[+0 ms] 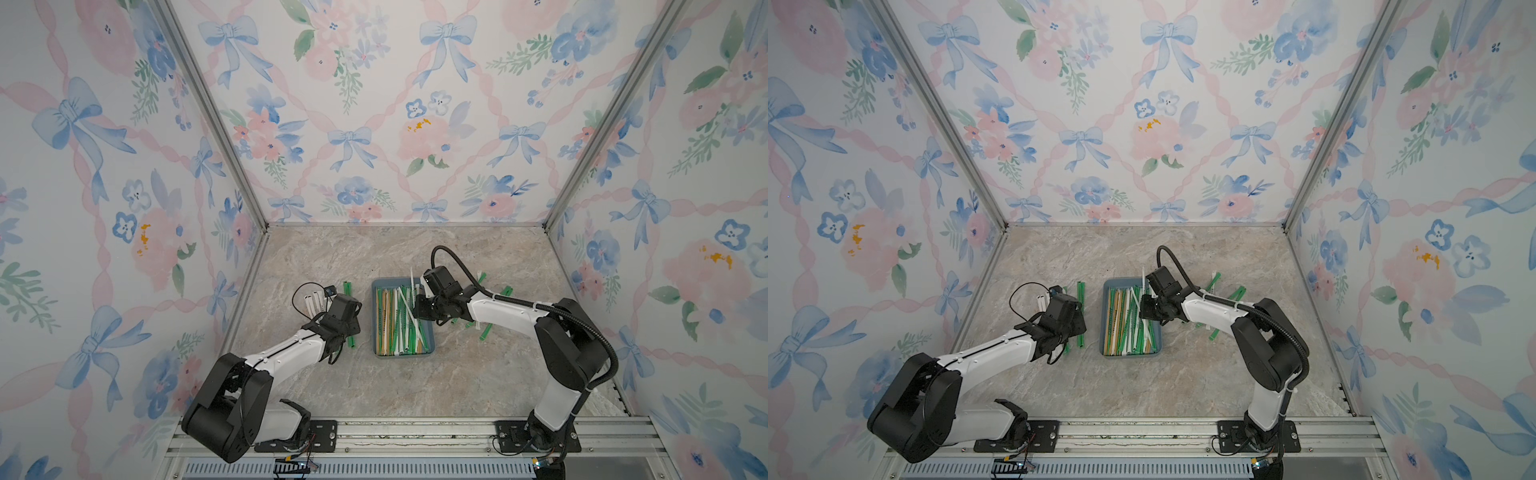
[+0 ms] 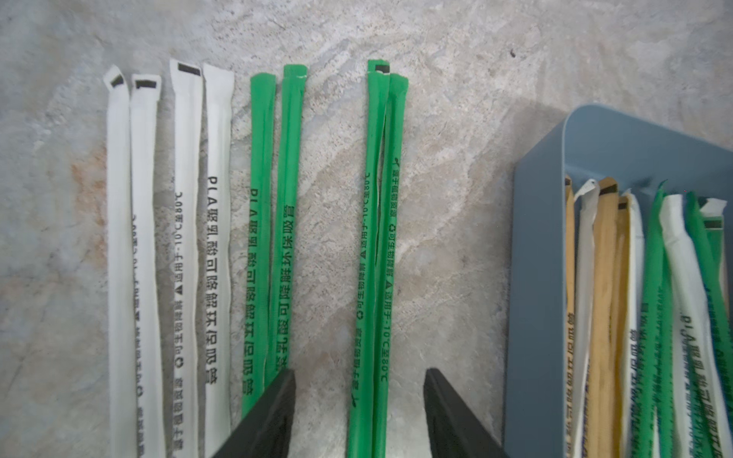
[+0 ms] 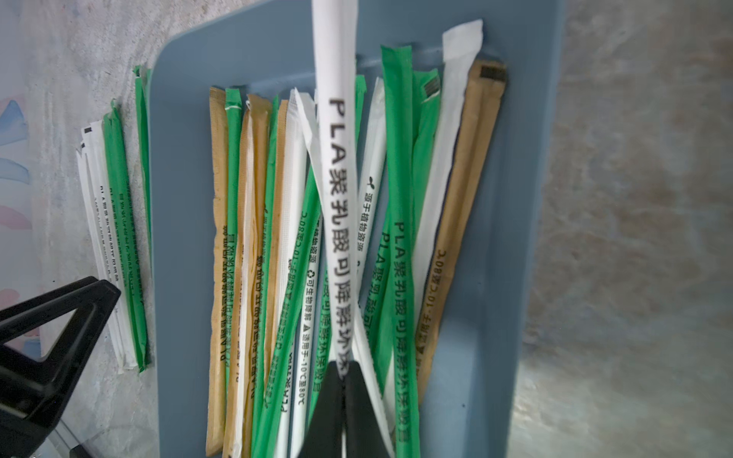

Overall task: Put the straws into the storage box
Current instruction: Place the straw in the storage box.

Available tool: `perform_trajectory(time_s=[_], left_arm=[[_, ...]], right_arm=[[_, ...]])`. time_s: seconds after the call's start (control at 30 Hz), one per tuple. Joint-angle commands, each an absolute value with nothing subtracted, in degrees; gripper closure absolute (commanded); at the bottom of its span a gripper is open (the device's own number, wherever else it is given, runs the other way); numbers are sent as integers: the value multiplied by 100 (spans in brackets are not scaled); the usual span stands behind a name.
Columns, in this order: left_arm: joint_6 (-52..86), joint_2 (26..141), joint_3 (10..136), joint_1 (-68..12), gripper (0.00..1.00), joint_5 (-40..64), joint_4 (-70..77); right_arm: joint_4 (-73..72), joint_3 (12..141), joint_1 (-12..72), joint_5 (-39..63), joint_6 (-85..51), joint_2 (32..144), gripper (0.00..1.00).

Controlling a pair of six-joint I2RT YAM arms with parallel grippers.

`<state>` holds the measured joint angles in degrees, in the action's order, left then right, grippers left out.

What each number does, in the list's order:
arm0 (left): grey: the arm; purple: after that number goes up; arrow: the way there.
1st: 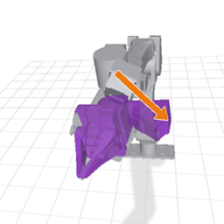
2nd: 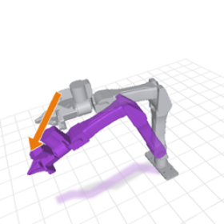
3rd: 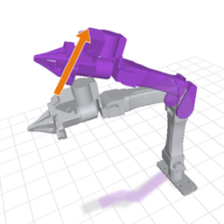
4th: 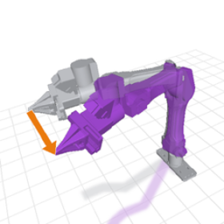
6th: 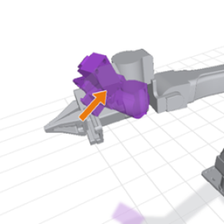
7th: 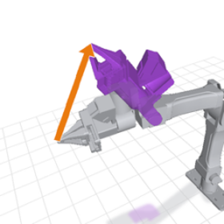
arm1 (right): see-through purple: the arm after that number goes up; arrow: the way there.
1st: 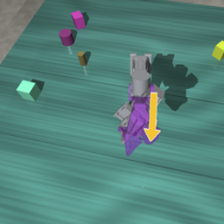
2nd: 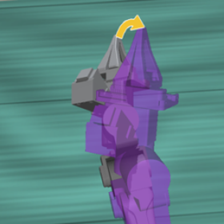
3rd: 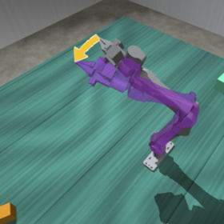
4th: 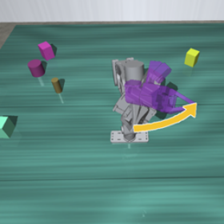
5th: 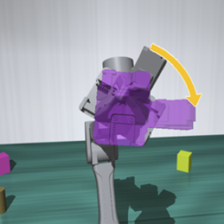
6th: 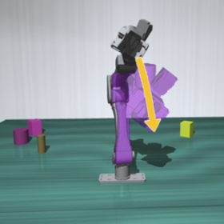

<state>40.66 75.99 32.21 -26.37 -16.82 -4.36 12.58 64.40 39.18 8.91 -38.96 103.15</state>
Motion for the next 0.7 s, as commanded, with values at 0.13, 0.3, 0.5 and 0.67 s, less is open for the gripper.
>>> perform_trajectory(time_s=[0.13,0.3,0.5,0.67], left_arm=[[3894,8001,3425,-2533,57,-1628,-478],[3881,8242,3528,-2508,61,-1644,-473],[3851,8389,3560,-2503,63,-1655,-475],[3870,8445,3497,-2466,70,-1725,-474]], right_arm=[[1881,6786,4007,478,-3672,10538,97],[1928,6809,4043,429,-3625,10573,90],[1879,6772,4052,453,-3625,10467,73],[1877,6634,4047,290,-3627,10153,50]])
